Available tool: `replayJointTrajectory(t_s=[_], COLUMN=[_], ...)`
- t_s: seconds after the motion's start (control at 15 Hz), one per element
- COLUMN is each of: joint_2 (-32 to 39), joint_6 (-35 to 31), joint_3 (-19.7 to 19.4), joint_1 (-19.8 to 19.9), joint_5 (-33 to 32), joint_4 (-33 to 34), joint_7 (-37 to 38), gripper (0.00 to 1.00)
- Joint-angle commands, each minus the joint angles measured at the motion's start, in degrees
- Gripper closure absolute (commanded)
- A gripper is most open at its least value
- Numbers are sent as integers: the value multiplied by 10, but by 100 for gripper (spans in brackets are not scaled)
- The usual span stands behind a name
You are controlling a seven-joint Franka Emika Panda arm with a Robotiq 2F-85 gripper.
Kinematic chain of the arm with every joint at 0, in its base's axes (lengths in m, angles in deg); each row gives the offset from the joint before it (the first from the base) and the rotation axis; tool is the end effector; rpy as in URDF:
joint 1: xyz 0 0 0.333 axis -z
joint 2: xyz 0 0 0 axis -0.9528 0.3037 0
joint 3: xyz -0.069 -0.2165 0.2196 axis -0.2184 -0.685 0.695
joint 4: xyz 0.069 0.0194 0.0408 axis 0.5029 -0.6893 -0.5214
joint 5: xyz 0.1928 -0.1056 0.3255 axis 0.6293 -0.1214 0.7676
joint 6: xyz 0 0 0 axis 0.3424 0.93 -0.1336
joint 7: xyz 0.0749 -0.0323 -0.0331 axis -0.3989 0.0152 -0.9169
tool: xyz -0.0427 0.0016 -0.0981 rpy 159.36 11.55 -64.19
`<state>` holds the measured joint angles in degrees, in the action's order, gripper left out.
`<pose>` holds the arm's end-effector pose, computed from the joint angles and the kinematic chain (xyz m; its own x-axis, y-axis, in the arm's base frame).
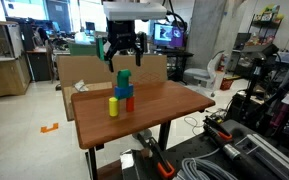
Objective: Pick up the smaller green object from the table and put it on top of the toy tower
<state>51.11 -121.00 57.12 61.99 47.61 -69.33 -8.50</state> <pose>0.4951 0.1872 0.3197 0.9906 0.0601 0.1228 0.0386 -0.9846 0.1708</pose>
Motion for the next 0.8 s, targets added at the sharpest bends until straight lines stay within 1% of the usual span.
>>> replayJointTrajectory(t_s=[0.0,0.2,0.27,0.33,0.4,0.53,0.6,0.67,0.73], joint_2=[-17,-61,-82,-101,-113,-139,-98,-113,-124], joint_6=[23,33,52,74,102,181,130,156,168], joint_3=[-11,-15,-16,-19,-16,-29,-17,-20,-24], joint_1=[-5,5,11,16,12,19,16,17,18], joint_5=[8,44,79,111,149,188,151,165,170], joint_4=[-1,-34,-44,-52,-54,-45,-35,-36,-37], joint_7=[-13,-66,-113,-162,-206,-295,-222,-251,-267], gripper=[0,0,0,0,0,0,0,0,0])
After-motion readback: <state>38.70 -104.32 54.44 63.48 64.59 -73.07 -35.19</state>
